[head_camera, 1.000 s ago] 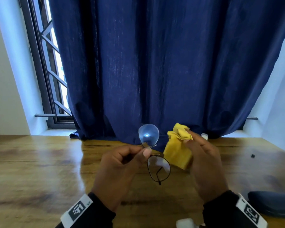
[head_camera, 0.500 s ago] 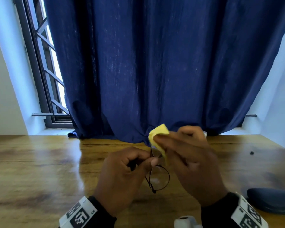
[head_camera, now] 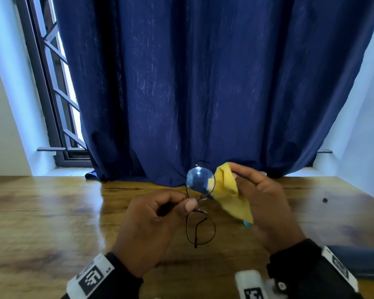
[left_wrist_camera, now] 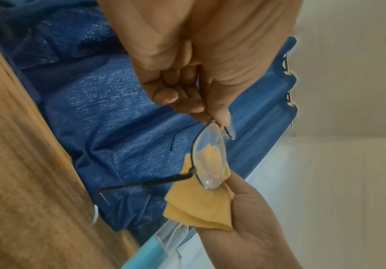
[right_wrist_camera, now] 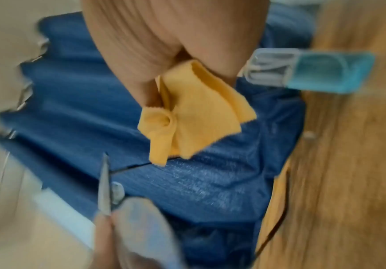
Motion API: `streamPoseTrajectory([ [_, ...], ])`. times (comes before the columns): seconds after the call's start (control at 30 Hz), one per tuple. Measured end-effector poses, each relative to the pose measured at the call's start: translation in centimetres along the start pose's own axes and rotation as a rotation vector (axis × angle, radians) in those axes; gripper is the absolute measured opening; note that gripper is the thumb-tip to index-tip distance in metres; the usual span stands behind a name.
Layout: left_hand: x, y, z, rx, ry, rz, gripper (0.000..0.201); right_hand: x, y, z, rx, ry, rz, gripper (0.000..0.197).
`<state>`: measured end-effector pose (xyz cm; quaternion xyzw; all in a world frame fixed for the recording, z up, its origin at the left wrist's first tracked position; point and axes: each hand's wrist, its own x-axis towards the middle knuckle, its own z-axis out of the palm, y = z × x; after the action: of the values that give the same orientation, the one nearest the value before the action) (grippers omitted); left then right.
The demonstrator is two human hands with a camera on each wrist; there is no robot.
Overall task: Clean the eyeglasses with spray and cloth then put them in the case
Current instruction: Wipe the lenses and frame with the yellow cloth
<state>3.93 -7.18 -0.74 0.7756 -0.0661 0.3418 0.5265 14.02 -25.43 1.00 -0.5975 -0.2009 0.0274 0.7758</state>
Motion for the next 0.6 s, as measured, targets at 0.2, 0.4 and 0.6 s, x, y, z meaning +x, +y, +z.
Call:
streamPoseTrajectory([
  [0.2, -0.29, -0.02, 0.38, 0.076, -0.102, -0.028, 0.016, -0.46, 0.47, 1.25, 0.257, -0.281, 0.270, 0.038],
  [0.4, -0.10, -0.08, 0.04, 0.093, -0.076, -0.049, 0.018, -0.22, 0.56, 0.97, 0.384, -0.317, 0.240, 0.051],
  [0.6, 0.03, -0.33, -0.16, 0.110, -0.059, -0.066, 0.022, 0.07, 0.96, 0.81, 0.479, -0.279, 0.230, 0.056],
])
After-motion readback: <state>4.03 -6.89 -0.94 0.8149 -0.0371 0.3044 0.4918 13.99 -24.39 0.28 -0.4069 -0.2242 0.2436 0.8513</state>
